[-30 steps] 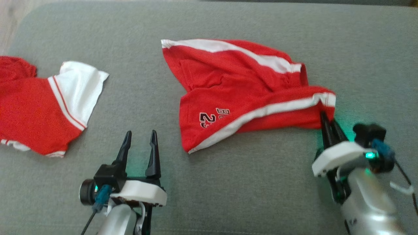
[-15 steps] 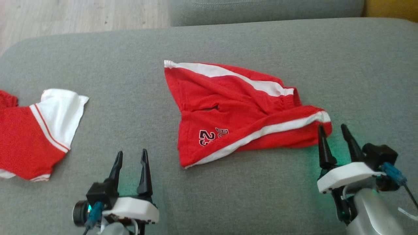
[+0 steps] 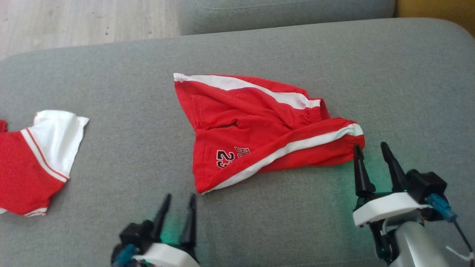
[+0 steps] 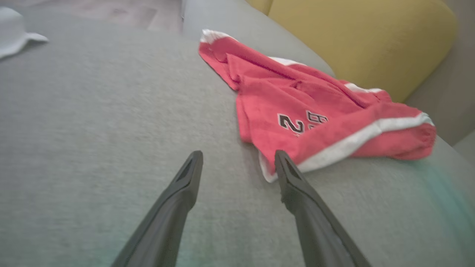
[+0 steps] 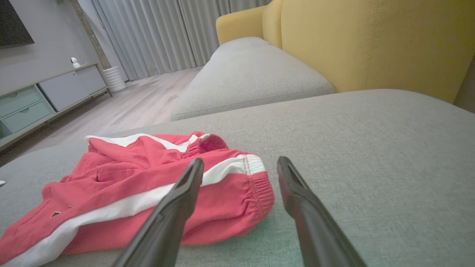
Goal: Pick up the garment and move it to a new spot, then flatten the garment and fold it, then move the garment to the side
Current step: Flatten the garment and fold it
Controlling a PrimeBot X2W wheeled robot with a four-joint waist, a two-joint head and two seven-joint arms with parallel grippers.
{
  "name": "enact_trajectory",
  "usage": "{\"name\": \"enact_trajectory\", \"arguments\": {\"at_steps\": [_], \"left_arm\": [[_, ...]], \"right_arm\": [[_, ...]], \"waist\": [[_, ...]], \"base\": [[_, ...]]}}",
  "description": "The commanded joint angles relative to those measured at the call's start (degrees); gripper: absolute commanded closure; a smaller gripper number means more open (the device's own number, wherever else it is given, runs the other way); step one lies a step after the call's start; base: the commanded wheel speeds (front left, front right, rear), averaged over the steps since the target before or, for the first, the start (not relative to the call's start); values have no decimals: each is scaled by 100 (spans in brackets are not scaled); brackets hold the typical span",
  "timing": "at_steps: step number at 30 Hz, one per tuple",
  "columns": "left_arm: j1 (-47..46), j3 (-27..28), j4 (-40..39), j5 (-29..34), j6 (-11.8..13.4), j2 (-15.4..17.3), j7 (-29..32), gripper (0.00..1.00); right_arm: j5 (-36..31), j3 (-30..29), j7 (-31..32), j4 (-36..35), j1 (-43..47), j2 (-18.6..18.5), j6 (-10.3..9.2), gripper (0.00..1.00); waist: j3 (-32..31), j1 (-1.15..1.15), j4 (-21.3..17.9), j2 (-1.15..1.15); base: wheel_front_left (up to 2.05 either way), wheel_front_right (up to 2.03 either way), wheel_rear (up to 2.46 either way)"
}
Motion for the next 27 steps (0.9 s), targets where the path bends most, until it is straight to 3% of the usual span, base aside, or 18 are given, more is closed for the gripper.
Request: {"name": "enact_trajectory", "arguments": {"at_steps": [1, 10, 15, 16, 17, 18, 27], "left_arm": [[-193, -58, -3, -132, -87, 18, -29, 0], [-555, -571, 281, -389, -173, 18, -29, 0], [-650, -582, 203, -435, -175, 18, -29, 0], [-655, -582, 188, -441, -175, 18, -29, 29], [-669, -598, 137, -445, -175, 18, -29, 76], [-683, -568, 45, -436, -176, 18, -29, 100], [-735, 220, -798, -117, -176, 18, -29, 100]], "right_arm": [[0, 179, -33, -149, -107, 11, 21, 0], [25, 219, -33, -134, -247, 18, 21, 0], [64, 216, -33, -141, -257, 20, 21, 0], [74, 215, -33, -142, -257, 20, 21, 0], [84, 212, -33, -142, -256, 20, 21, 0], [94, 207, -33, -144, -256, 20, 21, 0], [216, 189, -33, -142, -343, 21, 21, 0]], "waist": [[49, 0, -65, 0], [230, 0, -285, 0], [287, 0, -349, 0], [294, 0, -353, 0], [302, 0, -354, 0], [311, 0, -353, 0], [431, 0, -305, 0]], "base": [[0, 0, 0], [0, 0, 0], [0, 0, 0], [0, 0, 0], [0, 0, 0], [0, 0, 0], [0, 0, 0]]}}
